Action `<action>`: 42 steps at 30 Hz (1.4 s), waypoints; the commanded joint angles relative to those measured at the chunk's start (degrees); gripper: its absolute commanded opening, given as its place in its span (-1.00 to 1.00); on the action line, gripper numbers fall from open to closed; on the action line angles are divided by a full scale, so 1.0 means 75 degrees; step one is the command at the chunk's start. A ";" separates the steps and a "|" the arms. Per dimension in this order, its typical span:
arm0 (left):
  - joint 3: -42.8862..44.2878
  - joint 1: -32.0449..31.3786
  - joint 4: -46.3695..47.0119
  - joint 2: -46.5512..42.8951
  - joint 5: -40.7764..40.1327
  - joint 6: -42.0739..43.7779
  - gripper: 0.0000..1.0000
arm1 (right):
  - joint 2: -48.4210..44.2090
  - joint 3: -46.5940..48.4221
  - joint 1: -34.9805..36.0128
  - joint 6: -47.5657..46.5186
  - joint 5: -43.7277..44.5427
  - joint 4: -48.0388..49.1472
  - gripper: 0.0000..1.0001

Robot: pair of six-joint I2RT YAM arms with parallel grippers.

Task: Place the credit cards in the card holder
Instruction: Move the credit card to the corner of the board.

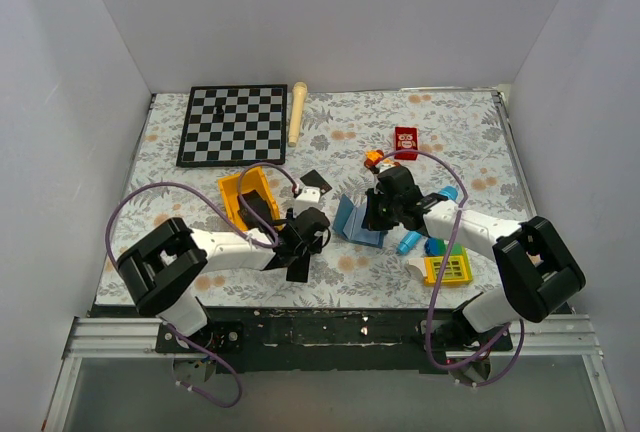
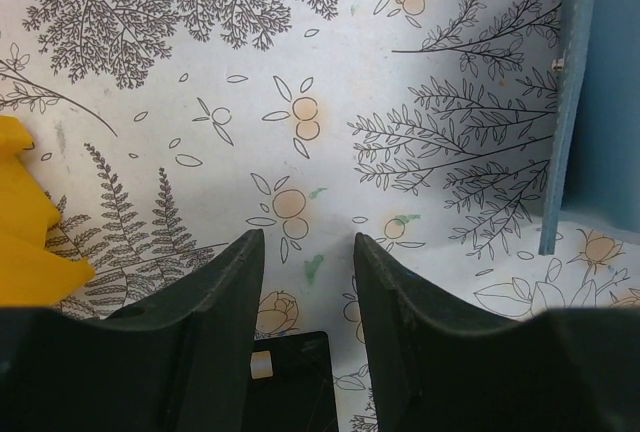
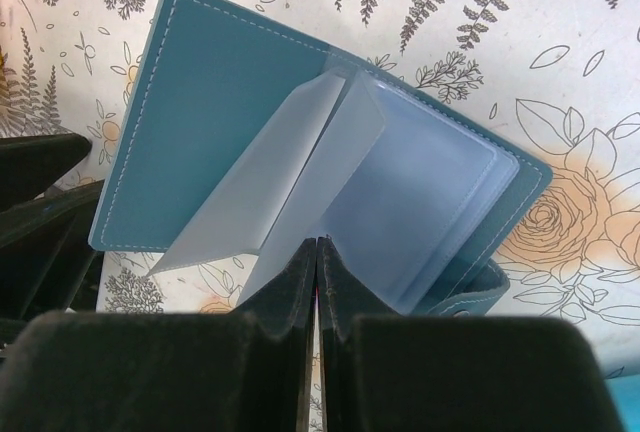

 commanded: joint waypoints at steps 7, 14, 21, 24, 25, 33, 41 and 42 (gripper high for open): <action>-0.0884 -0.0253 -0.1385 -0.0572 0.0305 -0.0951 -0.21 | 0.0052 0.0275 0.0009 -0.0044 -0.0127 0.0299 -0.87; -0.0931 -0.0863 -0.2042 -0.0819 0.0211 -0.1607 -0.21 | 0.0134 0.0287 0.0009 -0.0044 -0.0138 0.0322 -0.88; -0.1060 -0.1262 -0.2534 -0.0936 0.0188 -0.2240 -0.21 | 0.0146 0.0287 0.0009 -0.0044 -0.0139 0.0287 -0.88; -0.1188 -0.1367 -0.2639 -0.1076 0.0235 -0.2439 -0.21 | 0.0134 0.0252 0.0009 -0.0045 -0.0138 0.0287 -0.88; -0.1224 -0.1402 -0.2663 -0.1123 0.0246 -0.2498 -0.21 | 0.0134 0.0240 0.0009 -0.0044 -0.0138 0.0310 -0.88; -0.1329 -0.1614 -0.3248 -0.1662 0.0270 -0.3037 -0.21 | 0.0145 0.0158 0.0009 0.0002 -0.0162 0.0381 -0.88; -0.1435 -0.1801 -0.3553 -0.2166 0.0340 -0.3424 -0.21 | 0.0192 0.0146 0.0009 0.0026 -0.0209 0.0451 -0.88; -0.1423 -0.1813 -0.3577 -0.2178 0.0329 -0.3448 -0.21 | 0.0204 0.0170 -0.0003 0.0038 -0.0220 0.0440 -0.88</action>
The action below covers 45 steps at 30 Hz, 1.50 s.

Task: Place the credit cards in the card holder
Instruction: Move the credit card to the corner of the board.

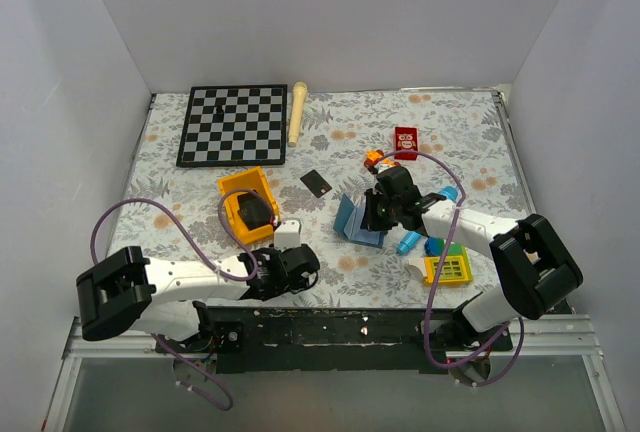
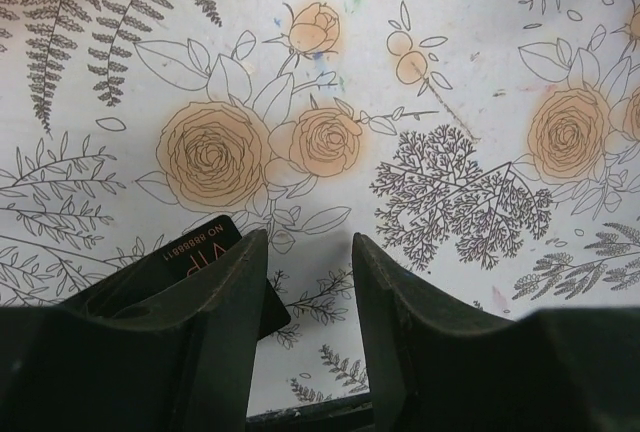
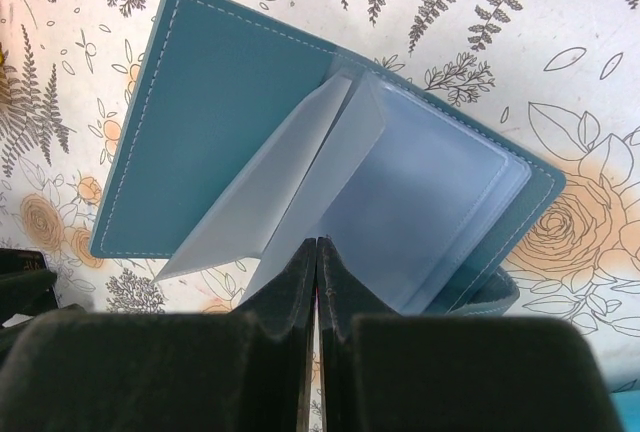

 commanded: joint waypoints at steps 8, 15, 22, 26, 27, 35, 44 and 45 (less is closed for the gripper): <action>0.0313 -0.0172 -0.1559 -0.0197 0.0089 -0.0242 -0.19 | 0.0044 0.0214 0.0009 0.0017 -0.0098 0.0288 -0.89; 0.0958 -0.0114 -0.2146 -0.0876 -0.0743 -0.0043 -0.11 | -0.0003 0.0202 0.0009 0.0005 -0.0086 0.0253 -0.89; 0.0502 0.0950 -0.2088 -0.1124 -0.0394 -0.0147 -0.11 | -0.0015 0.0190 0.0009 0.0006 -0.0110 0.0253 -0.88; 0.0373 0.1526 -0.2169 -0.0820 -0.0276 -0.0487 -0.18 | -0.0015 0.0190 0.0009 -0.0018 -0.0121 0.0229 -0.89; 0.0431 0.1620 -0.2274 -0.0680 -0.0287 -0.0592 -0.21 | -0.0026 0.0190 0.0009 -0.0018 -0.0121 0.0218 -0.89; 0.0490 0.1773 -0.2369 0.0095 0.0086 -0.0933 -0.55 | -0.0097 0.0132 0.0009 -0.0041 -0.0086 0.0182 -0.89; -0.0166 0.1679 -0.2205 -0.0221 0.0825 -0.1261 -1.00 | -0.0039 0.0143 0.0009 -0.0030 -0.0133 0.0229 -0.89; -0.0213 0.1633 -0.2216 -0.0314 0.0861 -0.1307 -1.00 | -0.0038 0.0155 0.0009 -0.0041 -0.0133 0.0229 -0.89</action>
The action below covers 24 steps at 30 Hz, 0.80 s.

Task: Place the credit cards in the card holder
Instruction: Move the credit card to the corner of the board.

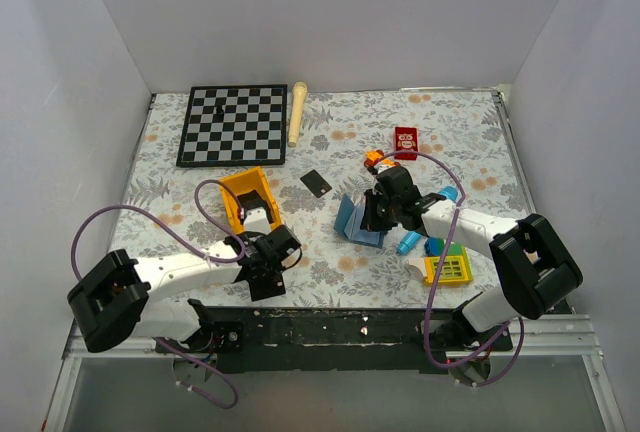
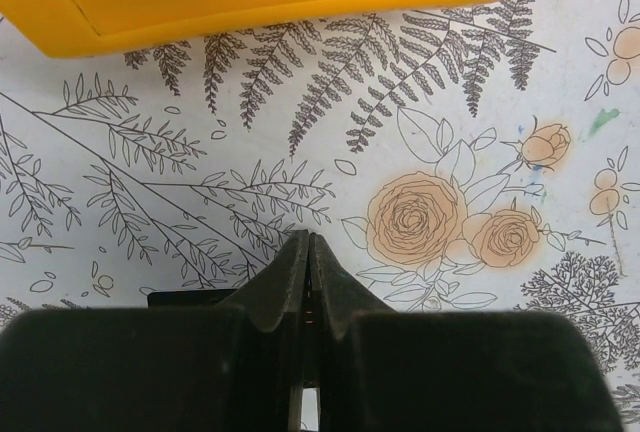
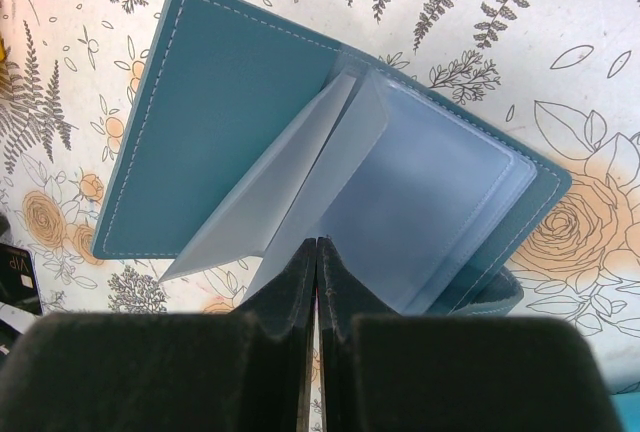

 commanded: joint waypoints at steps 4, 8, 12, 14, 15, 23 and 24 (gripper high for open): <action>-0.0514 -0.0315 -0.0316 -0.0289 0.0789 -0.0460 -1.00 | 0.0044 0.0179 0.0009 -0.0041 -0.0098 0.0258 -0.89; -0.0455 -0.0503 -0.0422 -0.0278 0.0824 -0.0601 -1.00 | 0.0055 0.0190 0.0009 -0.0030 -0.0110 0.0282 -0.88; -0.0385 -0.0854 -0.0586 -0.0290 0.0824 -0.0777 -1.00 | 0.0055 0.0179 0.0009 -0.0018 -0.0098 0.0282 -0.89; -0.0362 -0.0994 -0.0679 -0.0255 0.0801 -0.0894 -1.00 | 0.0055 0.0167 0.0009 -0.0018 -0.0098 0.0293 -0.89; -0.0361 -0.1030 -0.0726 -0.0254 0.0812 -0.0976 -1.00 | 0.0067 0.0167 0.0009 -0.0006 -0.0110 0.0294 -0.89; -0.0350 -0.1428 -0.1019 -0.0348 0.0824 -0.1339 -1.00 | 0.0067 0.0143 0.0009 0.0041 -0.0145 0.0329 -0.89; -0.0338 -0.1464 -0.1055 -0.0371 0.0812 -0.1363 -1.00 | 0.0056 0.0132 0.0009 0.0041 -0.0145 0.0340 -0.89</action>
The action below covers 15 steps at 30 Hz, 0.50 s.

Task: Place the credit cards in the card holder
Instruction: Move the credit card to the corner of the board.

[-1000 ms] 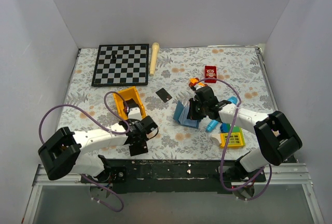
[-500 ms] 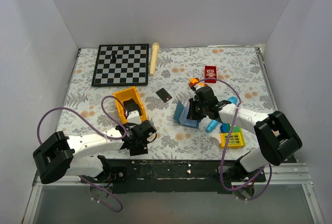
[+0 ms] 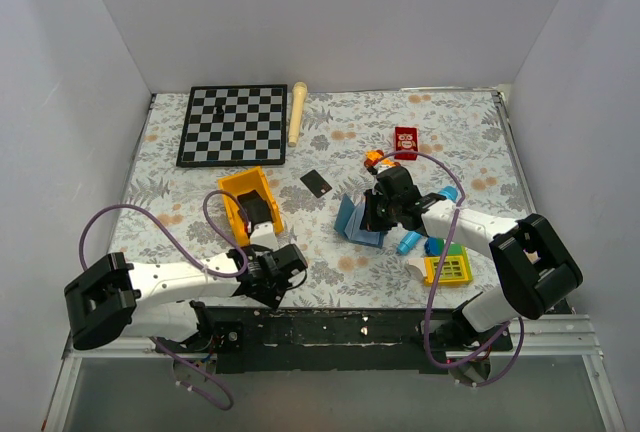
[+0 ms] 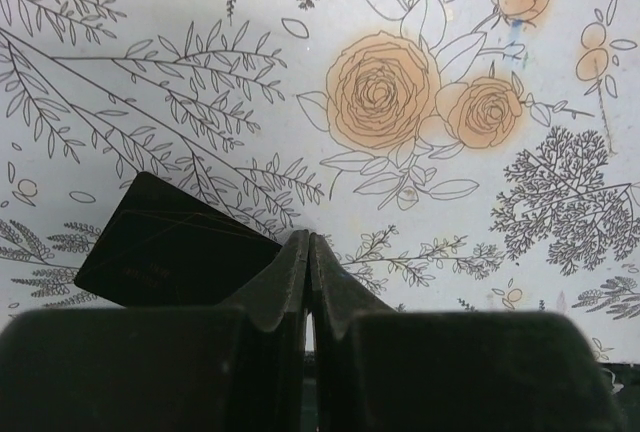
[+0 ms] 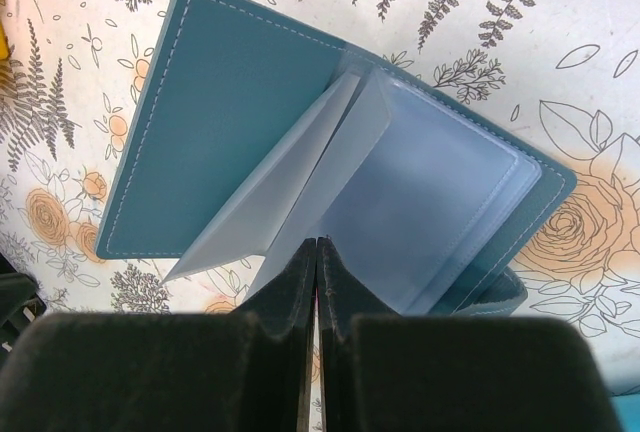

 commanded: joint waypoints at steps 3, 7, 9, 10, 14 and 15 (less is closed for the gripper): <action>-0.0125 -0.0278 -0.0860 0.0001 0.0489 -0.0422 -1.00 | 0.0053 0.0143 0.0009 0.0035 -0.0107 0.0335 -0.90; -0.0114 -0.0348 -0.0942 -0.0046 0.0489 -0.0528 -1.00 | 0.0053 0.0143 0.0009 0.0035 -0.0107 0.0335 -0.90; -0.0114 -0.0372 -0.1000 -0.0069 0.0489 -0.0551 -1.00 | 0.0041 0.0132 0.0009 0.0047 -0.0107 0.0335 -0.90; -0.0102 -0.0384 -0.1013 -0.0081 0.0477 -0.0563 -1.00 | 0.0029 0.0132 0.0009 0.0035 -0.0107 0.0335 -0.90; 0.0178 -0.0419 -0.1374 -0.0186 0.0279 -0.0587 -1.00 | 0.0052 0.0143 0.0009 0.0046 -0.0107 0.0323 -0.90; 0.0400 -0.0431 -0.1596 -0.0233 0.0127 -0.0552 -1.00 | 0.0041 0.0120 0.0009 0.0047 -0.0084 0.0335 -0.90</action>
